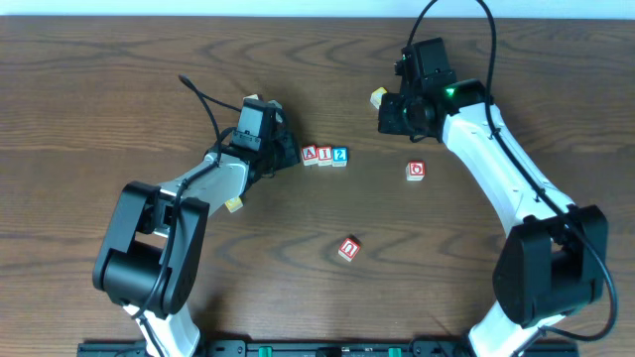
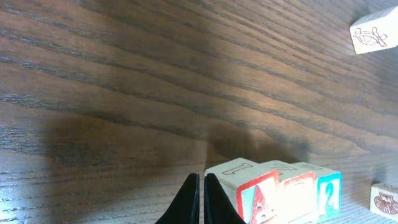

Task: Spell out Ai2

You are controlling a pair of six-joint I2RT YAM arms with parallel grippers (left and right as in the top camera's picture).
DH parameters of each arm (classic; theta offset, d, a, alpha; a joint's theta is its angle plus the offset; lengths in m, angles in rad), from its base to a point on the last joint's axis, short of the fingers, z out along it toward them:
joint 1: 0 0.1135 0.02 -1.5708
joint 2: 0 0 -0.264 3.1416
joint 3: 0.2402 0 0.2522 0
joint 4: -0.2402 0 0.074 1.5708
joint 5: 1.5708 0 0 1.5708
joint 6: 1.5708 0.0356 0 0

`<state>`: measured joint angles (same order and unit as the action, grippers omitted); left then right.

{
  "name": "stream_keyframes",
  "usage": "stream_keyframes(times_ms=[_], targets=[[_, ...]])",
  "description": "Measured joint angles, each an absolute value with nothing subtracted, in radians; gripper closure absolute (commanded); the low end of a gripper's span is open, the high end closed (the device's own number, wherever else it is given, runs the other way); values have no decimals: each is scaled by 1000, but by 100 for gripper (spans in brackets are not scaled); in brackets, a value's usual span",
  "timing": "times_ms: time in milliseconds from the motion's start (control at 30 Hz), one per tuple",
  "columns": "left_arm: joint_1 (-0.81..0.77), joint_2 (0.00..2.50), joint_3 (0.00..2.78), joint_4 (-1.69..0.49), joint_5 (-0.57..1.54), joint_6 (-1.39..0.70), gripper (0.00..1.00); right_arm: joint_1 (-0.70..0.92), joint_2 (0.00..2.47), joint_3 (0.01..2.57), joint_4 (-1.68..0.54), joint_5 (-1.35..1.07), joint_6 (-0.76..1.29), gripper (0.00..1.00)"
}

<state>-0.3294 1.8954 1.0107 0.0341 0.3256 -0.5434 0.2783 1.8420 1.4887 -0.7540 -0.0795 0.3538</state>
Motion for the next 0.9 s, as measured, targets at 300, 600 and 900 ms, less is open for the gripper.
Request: stream_keyframes(times_ms=[300,600,900], targets=[[-330,1925,1011,62,337,-580,94,278,1842,1489,-754,-80,347,99],[-332,1925,1011,111,353,-581,94,278,1842,1489,-755,-80,334,99],[-350,1925,1011,112,361,-581,94,278,1842,1489,-755,-80,328,99]])
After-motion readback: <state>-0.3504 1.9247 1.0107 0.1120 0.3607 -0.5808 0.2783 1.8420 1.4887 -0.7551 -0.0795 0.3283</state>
